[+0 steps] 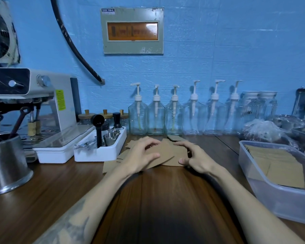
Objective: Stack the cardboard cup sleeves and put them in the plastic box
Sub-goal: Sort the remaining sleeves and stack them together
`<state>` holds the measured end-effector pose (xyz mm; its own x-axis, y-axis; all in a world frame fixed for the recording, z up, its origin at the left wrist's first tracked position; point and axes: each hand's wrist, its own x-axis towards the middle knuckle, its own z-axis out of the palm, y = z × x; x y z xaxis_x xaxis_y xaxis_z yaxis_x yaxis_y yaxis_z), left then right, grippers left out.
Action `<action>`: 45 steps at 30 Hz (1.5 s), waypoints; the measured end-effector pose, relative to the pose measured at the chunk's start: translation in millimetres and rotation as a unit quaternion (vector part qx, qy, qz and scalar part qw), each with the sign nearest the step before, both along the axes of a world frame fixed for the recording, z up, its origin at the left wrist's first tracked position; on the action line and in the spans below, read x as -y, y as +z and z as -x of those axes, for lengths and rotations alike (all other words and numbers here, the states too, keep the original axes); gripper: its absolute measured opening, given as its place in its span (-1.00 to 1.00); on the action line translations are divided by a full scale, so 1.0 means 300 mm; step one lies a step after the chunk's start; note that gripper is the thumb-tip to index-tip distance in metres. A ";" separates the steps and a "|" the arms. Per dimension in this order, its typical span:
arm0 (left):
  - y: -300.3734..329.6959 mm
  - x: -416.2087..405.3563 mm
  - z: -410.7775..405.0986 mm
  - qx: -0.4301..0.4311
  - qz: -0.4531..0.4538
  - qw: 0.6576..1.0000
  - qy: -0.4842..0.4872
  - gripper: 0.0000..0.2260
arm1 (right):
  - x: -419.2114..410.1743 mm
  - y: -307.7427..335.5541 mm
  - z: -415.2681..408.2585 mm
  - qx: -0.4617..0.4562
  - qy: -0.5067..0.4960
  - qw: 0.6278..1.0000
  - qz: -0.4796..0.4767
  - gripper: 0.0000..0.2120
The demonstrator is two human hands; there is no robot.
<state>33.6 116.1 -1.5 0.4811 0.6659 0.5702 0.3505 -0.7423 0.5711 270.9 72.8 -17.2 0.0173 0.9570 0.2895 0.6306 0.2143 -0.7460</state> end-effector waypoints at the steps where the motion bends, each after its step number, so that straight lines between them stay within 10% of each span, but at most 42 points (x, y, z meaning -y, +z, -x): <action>1: -0.011 -0.007 -0.004 -0.014 -0.021 1.000 0.002 -0.70 | 0.001 0.000 0.003 -0.002 0.011 1.000 0.004 -0.43; 9: -0.058 -0.030 0.003 -0.090 0.013 0.996 0.021 -0.33 | 0.036 0.028 0.045 -0.027 0.063 0.996 0.052 -0.26; 30: -0.024 -0.109 0.072 -0.022 0.013 0.995 0.101 -0.75 | 0.017 0.009 0.021 0.009 -0.012 1.000 -0.011 -0.58; 41: -0.037 -0.284 0.047 -0.359 -0.023 0.918 0.166 -0.46 | -0.022 -0.004 -0.032 0.006 -0.014 1.000 -0.005 -0.57; 45: -0.029 -0.273 0.056 -0.360 -0.040 0.915 0.179 -0.44 | -0.035 -0.007 -0.033 0.012 -0.012 1.000 -0.007 -0.57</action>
